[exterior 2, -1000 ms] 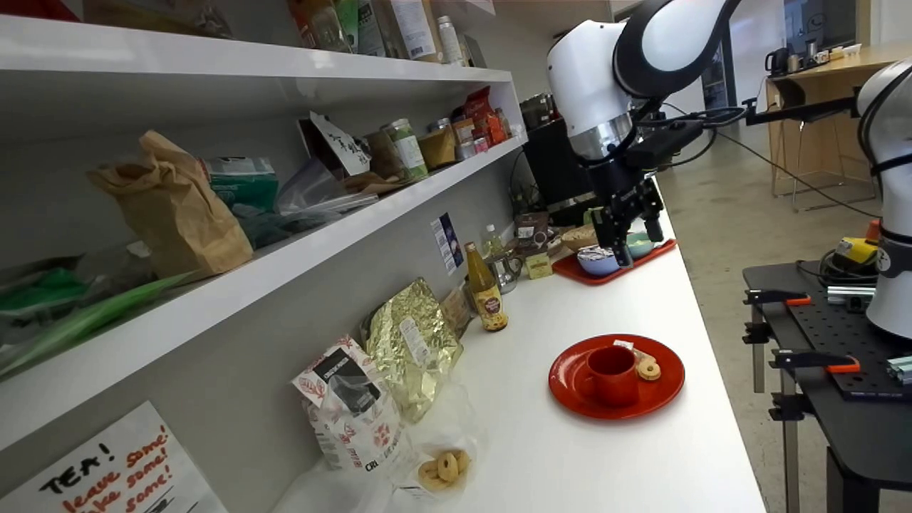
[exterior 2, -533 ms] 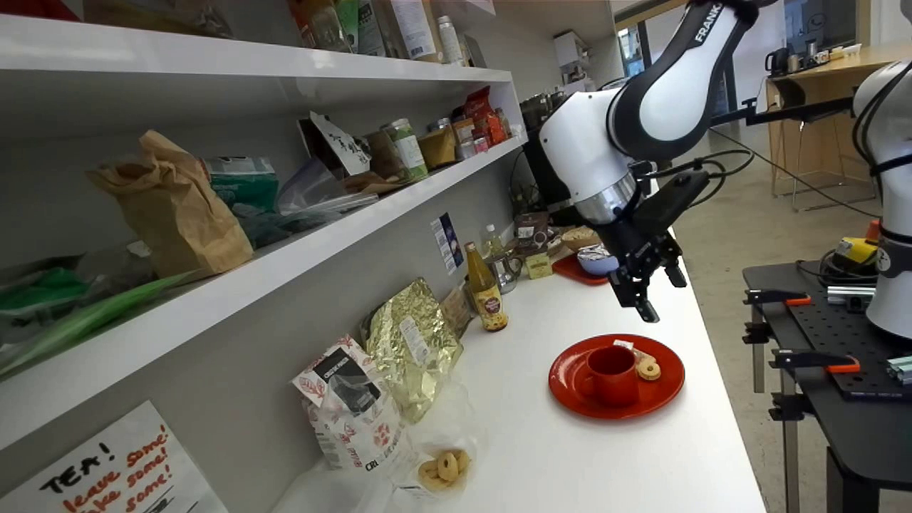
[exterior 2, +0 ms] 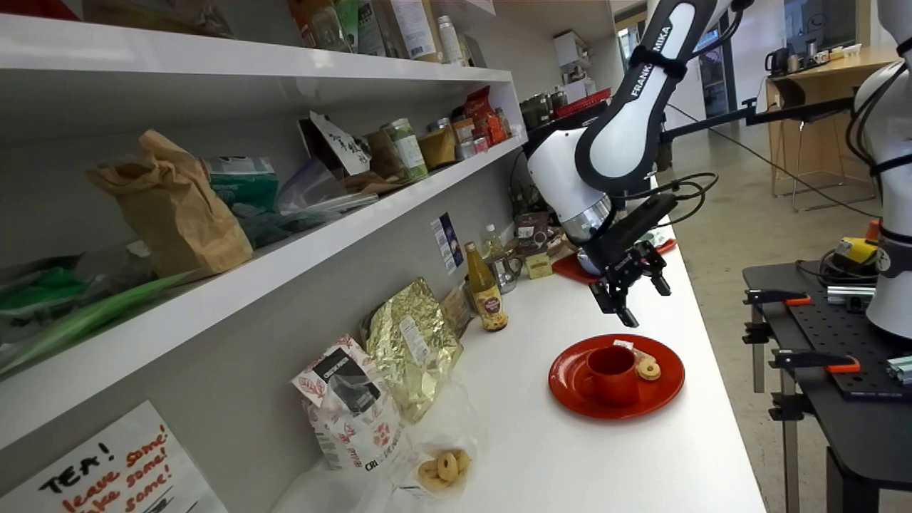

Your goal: Move the cup off of the plate

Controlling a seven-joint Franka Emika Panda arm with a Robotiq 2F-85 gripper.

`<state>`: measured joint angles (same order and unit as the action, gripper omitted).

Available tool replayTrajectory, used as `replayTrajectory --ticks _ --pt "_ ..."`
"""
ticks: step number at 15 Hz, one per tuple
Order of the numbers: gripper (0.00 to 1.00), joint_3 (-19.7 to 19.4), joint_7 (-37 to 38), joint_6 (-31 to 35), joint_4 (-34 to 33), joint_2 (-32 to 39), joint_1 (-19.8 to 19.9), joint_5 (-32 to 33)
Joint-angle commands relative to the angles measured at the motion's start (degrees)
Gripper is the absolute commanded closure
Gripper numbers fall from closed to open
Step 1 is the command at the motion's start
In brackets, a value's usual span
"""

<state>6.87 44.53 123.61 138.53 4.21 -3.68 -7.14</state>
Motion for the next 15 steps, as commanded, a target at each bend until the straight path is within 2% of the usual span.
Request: replayTrajectory --ticks 1,6,15 --pt "0.00 -2.63 -2.44 0.36 -3.78 4.41 0.63 -2.13" --pt "0.00 -3.29 -3.89 0.54 -6.81 8.74 -0.03 -4.53" --pt "0.00 -3.64 -3.35 -0.61 -12.93 17.54 -2.65 -3.62"
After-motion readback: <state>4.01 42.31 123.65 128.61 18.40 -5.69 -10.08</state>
